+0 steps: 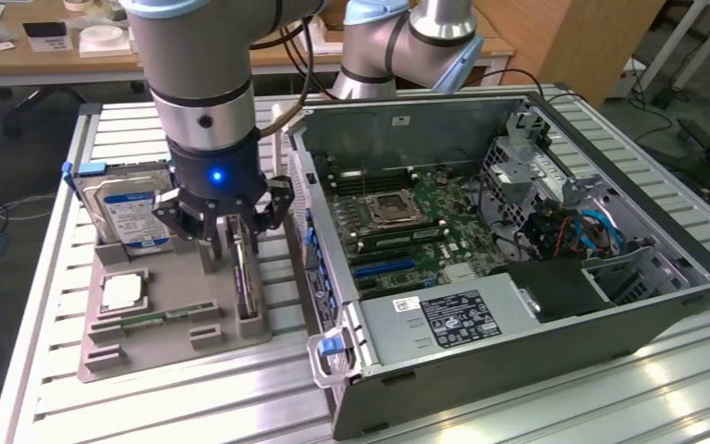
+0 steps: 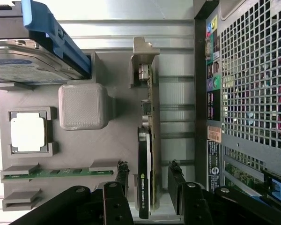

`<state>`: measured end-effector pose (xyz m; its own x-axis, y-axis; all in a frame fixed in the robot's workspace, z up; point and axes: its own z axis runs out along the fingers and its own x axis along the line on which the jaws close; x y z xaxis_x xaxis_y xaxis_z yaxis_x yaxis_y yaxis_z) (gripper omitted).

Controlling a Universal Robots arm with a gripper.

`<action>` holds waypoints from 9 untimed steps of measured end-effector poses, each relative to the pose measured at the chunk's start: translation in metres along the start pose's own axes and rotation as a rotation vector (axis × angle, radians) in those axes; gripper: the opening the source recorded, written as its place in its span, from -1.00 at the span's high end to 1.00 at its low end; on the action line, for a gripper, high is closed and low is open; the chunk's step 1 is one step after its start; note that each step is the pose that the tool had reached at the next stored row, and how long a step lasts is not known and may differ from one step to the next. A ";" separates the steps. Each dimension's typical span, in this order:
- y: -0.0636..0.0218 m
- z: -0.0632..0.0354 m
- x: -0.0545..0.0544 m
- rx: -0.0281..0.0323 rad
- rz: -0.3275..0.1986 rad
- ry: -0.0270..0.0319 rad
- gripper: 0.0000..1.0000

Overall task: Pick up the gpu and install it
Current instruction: 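Pick up the gpu and move the gpu toward the slot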

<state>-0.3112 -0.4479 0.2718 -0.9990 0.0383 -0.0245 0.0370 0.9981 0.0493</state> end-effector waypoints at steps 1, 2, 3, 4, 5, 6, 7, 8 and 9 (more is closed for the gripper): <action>0.0000 0.0010 0.000 0.0000 0.000 0.0000 0.05; -0.0001 0.0021 0.000 -0.0001 0.000 -0.0001 0.05; -0.0002 0.0032 0.000 0.0000 0.000 0.0000 0.05; -0.0002 0.0044 0.000 0.0000 0.000 0.0000 0.05; -0.0003 0.0055 0.000 0.0000 0.000 0.0000 0.05; -0.0003 0.0066 0.000 0.0000 0.000 0.0000 0.05; -0.0004 0.0077 0.000 0.0000 0.000 0.0000 0.05; -0.0004 0.0089 0.000 0.0000 0.000 0.0000 0.05; -0.0005 0.0099 0.000 0.0000 0.000 0.0000 0.05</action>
<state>-0.3112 -0.4479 0.2619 -0.9990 0.0383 -0.0245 0.0371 0.9981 0.0493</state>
